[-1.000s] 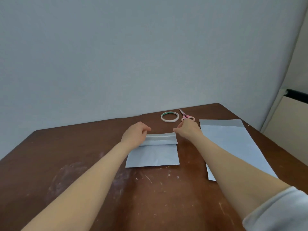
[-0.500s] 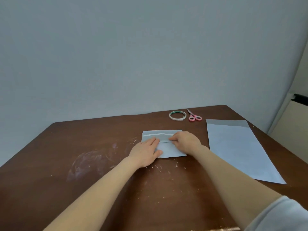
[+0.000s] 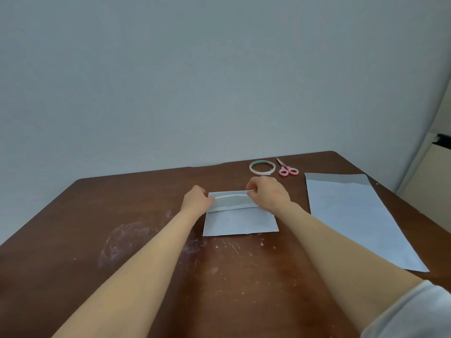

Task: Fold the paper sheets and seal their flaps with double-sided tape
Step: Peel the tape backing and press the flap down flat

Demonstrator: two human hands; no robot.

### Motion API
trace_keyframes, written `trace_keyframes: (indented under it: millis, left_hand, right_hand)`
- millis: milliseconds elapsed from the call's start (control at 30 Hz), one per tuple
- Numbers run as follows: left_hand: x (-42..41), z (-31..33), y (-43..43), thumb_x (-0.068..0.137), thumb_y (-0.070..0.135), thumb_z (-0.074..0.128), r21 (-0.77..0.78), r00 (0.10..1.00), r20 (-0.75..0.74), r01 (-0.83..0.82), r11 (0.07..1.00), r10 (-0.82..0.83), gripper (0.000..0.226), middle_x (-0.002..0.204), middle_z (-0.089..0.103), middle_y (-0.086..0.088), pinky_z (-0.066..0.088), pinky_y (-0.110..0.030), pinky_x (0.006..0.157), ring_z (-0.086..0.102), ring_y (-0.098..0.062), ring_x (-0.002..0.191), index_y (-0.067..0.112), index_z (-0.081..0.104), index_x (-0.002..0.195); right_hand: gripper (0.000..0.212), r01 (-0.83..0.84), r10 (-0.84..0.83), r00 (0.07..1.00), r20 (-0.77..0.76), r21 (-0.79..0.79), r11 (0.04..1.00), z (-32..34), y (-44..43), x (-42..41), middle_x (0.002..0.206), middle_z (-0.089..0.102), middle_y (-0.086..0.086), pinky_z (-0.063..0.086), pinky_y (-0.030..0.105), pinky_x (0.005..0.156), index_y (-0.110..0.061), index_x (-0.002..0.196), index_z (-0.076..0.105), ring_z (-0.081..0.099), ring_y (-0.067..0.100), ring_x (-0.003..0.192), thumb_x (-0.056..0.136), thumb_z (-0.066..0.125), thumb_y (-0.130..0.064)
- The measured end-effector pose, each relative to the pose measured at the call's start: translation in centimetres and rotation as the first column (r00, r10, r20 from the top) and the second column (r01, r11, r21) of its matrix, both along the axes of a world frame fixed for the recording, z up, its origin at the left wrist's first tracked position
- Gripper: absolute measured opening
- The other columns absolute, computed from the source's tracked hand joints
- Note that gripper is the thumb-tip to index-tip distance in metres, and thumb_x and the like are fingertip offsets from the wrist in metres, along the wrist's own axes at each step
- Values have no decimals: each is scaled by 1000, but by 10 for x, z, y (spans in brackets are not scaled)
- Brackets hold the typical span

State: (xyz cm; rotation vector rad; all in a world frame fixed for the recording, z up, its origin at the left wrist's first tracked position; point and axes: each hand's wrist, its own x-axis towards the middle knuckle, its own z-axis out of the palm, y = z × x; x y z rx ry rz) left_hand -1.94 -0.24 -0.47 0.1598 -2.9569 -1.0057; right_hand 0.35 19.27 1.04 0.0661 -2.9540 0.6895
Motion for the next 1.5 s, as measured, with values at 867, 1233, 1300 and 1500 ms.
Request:
trace_keyframes:
  millis: [867, 1233, 1300, 1500]
  left_hand:
    - [-16, -7, -8, 81, 9, 74, 409, 983, 179, -103, 906, 31, 35, 100, 70, -13, 44, -22, 55, 65, -19, 79, 3, 64, 113]
    - [-16, -6, -5, 75, 28, 80, 455, 983, 154, -162, 875, 102, 47, 93, 63, -14, 48, -31, 61, 59, -25, 85, 5, 64, 113]
    - [-15, -5, -1, 76, 33, 79, 449, 981, 150, -178, 876, 122, 51, 113, 63, -17, 50, -35, 81, 59, -29, 106, 6, 62, 115]
    - [-19, -6, 13, 75, 29, 81, 423, 983, 125, -174, 889, 132, 62, 127, 55, -10, 45, -34, 85, 53, -25, 107, 7, 52, 125]
  right_hand:
    - [27, -114, 97, 980, 172, 91, 989, -10, -20, -1, 123, 62, -1, 49, 34, 87, -37, 119, 64, 58, 21, 109, 99, 48, -27]
    - [20, -137, 135, 984, 120, 10, 990, -10, -34, 1, 118, 63, 0, 47, 27, 73, -31, 109, 69, 60, 19, 99, 95, 54, -29]
    - [20, -147, 145, 982, 120, 10, 989, -11, -35, 1, 115, 64, 0, 49, 28, 73, -32, 107, 70, 61, 18, 96, 95, 54, -30]
    - [22, -85, 88, 993, 84, -40, 996, -9, -32, -1, 112, 66, 0, 47, 29, 72, -31, 105, 71, 61, 19, 92, 94, 53, -25]
